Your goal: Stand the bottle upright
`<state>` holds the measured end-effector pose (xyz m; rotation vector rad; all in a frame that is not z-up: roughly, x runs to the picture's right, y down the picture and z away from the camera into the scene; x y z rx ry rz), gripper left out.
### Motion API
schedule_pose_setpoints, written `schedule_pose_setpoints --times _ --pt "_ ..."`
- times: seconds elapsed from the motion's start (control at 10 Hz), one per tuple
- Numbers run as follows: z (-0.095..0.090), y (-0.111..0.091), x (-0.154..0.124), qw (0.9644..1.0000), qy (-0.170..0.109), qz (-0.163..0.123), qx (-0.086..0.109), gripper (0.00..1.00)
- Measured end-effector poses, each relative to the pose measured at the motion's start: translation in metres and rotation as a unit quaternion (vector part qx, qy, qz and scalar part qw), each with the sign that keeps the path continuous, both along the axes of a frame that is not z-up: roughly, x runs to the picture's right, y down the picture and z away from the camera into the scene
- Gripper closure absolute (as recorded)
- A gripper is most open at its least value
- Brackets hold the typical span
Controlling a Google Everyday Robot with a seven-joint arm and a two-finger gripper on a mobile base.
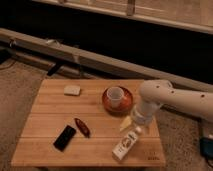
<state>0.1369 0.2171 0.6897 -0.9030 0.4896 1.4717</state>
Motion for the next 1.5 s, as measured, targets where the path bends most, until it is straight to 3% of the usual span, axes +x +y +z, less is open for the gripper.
schedule_pose_setpoints --times 0.8,1.1,1.5 --pt "0.002 0.002 -0.003 1.0000 -0.004 -0.008 0.001 0.20" --pt "0.018 0.034 -0.023 0.9992 -0.013 -0.030 -0.023 0.20" --pt "0.035 0.048 -0.027 0.9970 -0.012 -0.048 -0.060 0.20"
